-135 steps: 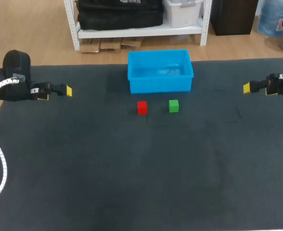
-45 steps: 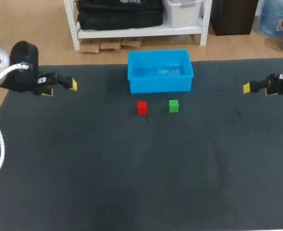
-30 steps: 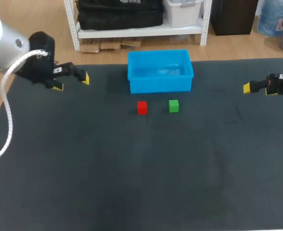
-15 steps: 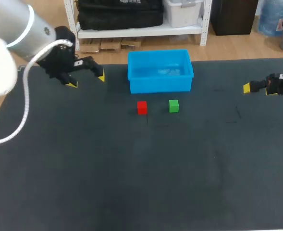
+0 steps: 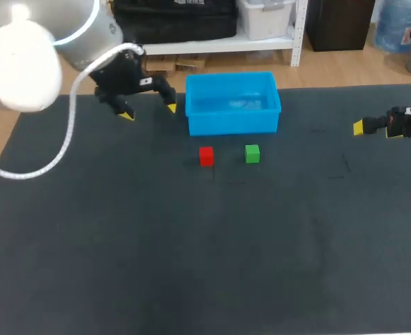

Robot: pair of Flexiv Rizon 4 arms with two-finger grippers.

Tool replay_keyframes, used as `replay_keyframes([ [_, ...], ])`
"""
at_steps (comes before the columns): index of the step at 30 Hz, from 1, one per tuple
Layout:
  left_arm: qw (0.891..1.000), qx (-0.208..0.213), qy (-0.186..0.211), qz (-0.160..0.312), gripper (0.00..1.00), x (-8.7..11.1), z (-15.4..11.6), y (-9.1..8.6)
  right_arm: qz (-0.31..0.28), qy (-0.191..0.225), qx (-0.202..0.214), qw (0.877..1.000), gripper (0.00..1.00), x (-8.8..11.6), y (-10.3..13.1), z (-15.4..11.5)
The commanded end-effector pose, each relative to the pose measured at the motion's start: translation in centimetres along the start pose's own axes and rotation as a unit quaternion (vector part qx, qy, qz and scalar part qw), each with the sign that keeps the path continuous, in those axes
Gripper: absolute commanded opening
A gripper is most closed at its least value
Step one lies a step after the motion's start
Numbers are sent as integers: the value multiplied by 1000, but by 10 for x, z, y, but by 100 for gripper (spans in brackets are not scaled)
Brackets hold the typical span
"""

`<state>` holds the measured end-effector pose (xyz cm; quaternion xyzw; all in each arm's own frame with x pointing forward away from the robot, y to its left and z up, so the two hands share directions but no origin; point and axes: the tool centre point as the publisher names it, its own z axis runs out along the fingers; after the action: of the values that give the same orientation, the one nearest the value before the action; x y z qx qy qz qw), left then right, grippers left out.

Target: Use the left arm to pick the red cube and place it into the blue plastic box first, then use the right arm to grasp the green cube and put it into the same blue plastic box after the first action is fully finished.

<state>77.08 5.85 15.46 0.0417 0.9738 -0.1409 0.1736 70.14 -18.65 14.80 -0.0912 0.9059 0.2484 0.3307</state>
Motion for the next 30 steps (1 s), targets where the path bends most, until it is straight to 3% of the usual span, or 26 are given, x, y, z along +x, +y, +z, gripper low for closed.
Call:
replay_keyframes([
  [1, 999, -46, 17, 1, 100, -11, 11, -11, 0, 0, 1, 1000, 100, 0, 0, 0],
  [20, 994, -74, 74, 10, 100, -17, 42, -41, 0, 0, 1, 1000, 100, 0, 0, 0],
  [30, 991, -79, 104, -39, 100, -23, 52, -49, 0, 0, 1, 1000, 100, 0, 0, 0],
])
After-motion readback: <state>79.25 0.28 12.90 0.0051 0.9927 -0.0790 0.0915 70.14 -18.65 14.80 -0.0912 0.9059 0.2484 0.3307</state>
